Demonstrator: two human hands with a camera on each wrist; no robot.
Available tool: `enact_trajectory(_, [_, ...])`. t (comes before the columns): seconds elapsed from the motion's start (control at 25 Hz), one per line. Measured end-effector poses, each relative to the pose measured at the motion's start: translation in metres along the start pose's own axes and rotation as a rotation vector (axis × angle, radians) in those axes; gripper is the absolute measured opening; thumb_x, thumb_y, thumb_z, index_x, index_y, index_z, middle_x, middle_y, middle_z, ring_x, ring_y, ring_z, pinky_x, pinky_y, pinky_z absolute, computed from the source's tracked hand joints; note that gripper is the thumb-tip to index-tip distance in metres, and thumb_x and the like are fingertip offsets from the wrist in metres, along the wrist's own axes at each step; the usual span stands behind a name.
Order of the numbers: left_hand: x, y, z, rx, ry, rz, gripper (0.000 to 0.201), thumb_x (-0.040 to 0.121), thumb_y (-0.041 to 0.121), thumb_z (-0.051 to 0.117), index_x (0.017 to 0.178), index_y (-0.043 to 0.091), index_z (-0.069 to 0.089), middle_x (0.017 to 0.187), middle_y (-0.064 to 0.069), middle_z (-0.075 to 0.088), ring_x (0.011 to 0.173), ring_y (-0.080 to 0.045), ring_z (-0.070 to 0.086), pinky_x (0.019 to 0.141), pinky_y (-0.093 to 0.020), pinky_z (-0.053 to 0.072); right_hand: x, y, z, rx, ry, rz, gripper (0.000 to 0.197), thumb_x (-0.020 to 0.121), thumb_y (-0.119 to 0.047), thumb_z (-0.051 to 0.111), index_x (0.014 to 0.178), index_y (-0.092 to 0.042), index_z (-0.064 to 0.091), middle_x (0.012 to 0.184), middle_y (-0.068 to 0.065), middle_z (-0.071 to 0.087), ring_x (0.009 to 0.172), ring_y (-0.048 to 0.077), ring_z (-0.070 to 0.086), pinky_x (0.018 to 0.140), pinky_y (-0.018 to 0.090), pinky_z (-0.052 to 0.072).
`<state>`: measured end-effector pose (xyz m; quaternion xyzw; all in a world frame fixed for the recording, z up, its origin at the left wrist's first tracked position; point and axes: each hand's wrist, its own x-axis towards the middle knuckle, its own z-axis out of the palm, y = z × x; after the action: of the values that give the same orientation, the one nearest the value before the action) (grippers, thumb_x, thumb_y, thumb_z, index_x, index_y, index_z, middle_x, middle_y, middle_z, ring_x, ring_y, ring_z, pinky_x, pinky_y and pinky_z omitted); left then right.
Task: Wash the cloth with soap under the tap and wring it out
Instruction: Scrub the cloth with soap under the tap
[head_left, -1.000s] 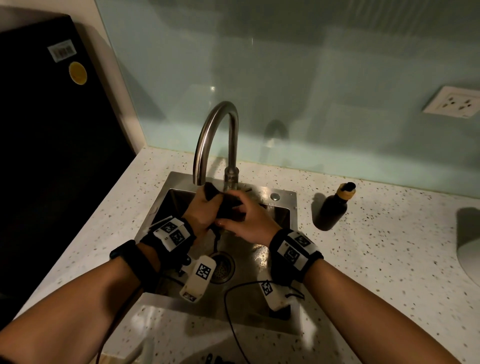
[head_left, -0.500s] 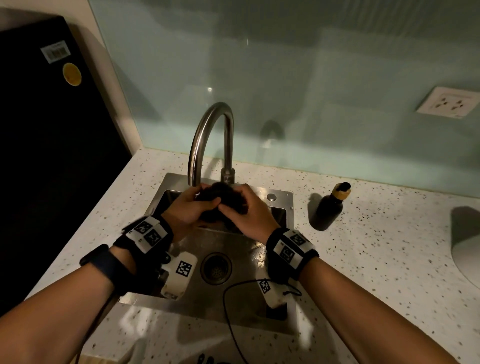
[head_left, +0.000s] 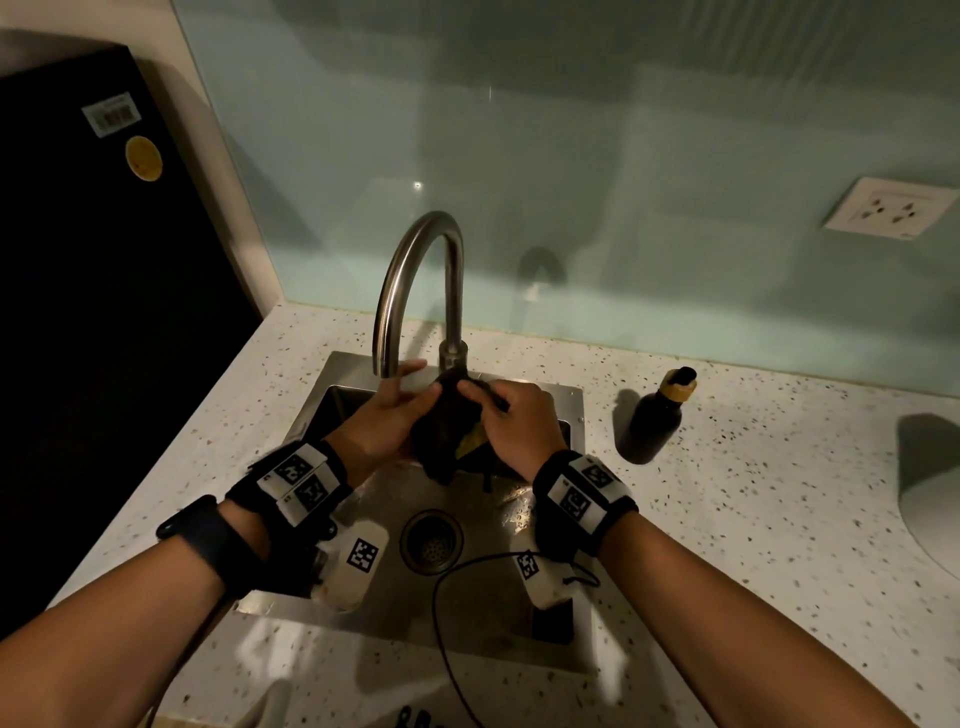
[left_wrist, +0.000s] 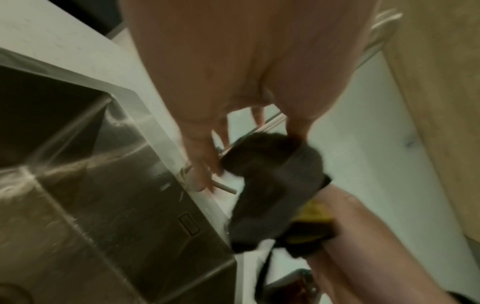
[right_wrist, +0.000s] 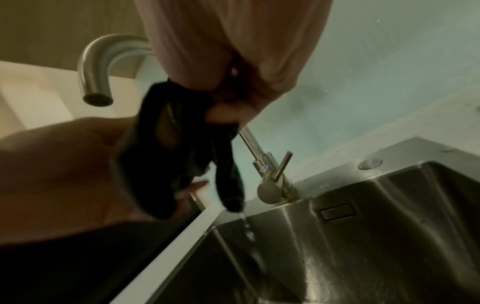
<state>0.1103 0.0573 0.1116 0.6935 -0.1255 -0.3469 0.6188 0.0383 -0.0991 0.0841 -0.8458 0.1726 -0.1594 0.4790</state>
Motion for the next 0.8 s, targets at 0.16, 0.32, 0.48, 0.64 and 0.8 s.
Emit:
enact_trajectory(0.16, [0.000,0.002,-0.011,0.266,-0.009,0.168,0.029,0.094,0.010,0.057,0.116,0.028,0.060,0.107,0.002,0.066,0.096,-0.015,0.068,0.082,-0.038,0.061,-0.005,0.002,-0.003,0.230,-0.252,0.088,0.027,0.096,-0.026,0.061,0.122,-0.023,0.064,0.110,-0.004,0.069,0.102,0.013,0.065,0.084,0.022,0.051])
enact_trajectory(0.32, [0.002,0.003,-0.001,0.349,0.134,0.184,0.012,0.093,0.017,0.062,0.090,0.028,0.060,0.091,0.002,0.070,0.086,-0.015,0.070,0.069,-0.022,0.059,-0.013,-0.007,0.001,0.215,-0.334,0.035,0.055,0.083,-0.025,0.077,0.132,-0.030,0.052,0.125,-0.006,0.062,0.116,0.010,0.060,0.098,0.031,0.052])
enact_trajectory(0.48, [0.002,0.010,0.007,0.076,0.115,0.013,0.020,0.099,0.024,0.053,0.114,0.016,0.062,0.111,-0.014,0.068,0.093,-0.020,0.067,0.089,-0.040,0.056,-0.013,-0.013,0.005,-0.015,-0.161,-0.046,0.025,0.095,-0.033,0.061,0.113,-0.015,0.065,0.101,0.002,0.071,0.090,0.012,0.065,0.081,0.021,0.051])
enact_trajectory(0.64, [-0.006,0.020,0.013,-0.129,-0.016,-0.070,0.029,0.101,0.023,0.043,0.129,0.021,0.052,0.113,-0.012,0.063,0.095,-0.025,0.064,0.078,-0.045,0.058,-0.013,-0.019,0.004,-0.185,-0.114,-0.094,0.025,0.100,-0.029,0.053,0.107,-0.009,0.065,0.086,-0.007,0.059,0.079,0.011,0.056,0.072,0.016,0.040])
enact_trajectory(0.8, [-0.006,0.016,0.005,-0.335,-0.124,-0.144,0.036,0.097,0.041,0.047,0.118,0.019,0.066,0.114,-0.013,0.071,0.108,-0.033,0.066,0.095,-0.056,0.051,-0.005,-0.010,0.008,-0.199,-0.340,0.021,0.054,0.092,-0.047,0.057,0.141,-0.029,0.040,0.137,0.004,0.041,0.128,0.027,0.045,0.108,0.038,0.041])
